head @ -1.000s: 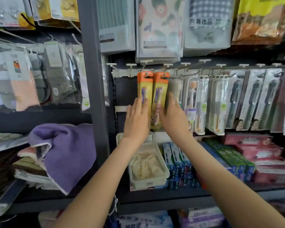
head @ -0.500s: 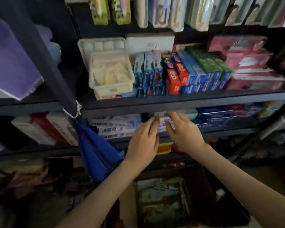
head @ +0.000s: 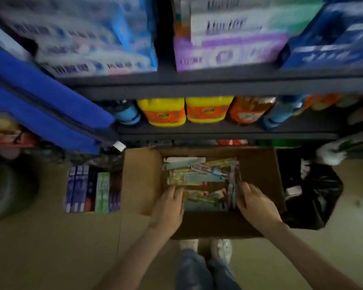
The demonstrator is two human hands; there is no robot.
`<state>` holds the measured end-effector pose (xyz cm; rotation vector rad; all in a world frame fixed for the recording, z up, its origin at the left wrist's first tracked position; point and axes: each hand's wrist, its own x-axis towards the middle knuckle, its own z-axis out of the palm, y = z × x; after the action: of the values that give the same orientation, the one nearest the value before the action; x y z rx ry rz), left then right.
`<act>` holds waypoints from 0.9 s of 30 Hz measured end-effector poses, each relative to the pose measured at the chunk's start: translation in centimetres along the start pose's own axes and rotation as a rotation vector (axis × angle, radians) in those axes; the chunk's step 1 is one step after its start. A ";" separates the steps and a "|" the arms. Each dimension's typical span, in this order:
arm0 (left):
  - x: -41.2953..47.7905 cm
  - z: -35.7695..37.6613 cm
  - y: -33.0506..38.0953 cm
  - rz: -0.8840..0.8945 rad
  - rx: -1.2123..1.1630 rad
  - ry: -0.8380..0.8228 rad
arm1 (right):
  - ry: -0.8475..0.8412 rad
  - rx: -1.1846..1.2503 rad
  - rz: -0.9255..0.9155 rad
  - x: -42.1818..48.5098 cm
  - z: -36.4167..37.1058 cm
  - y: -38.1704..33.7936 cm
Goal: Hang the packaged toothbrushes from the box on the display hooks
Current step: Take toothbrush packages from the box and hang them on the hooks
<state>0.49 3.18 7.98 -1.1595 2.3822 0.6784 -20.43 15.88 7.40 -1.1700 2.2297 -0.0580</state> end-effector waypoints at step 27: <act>29.7 27.1 -9.0 -0.010 0.393 0.070 | 0.243 -0.308 -0.255 26.9 31.9 10.8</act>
<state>-5.40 -4.00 -32.10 -1.0353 2.4189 0.1532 -22.54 9.51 -35.16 -1.6907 2.3408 0.0448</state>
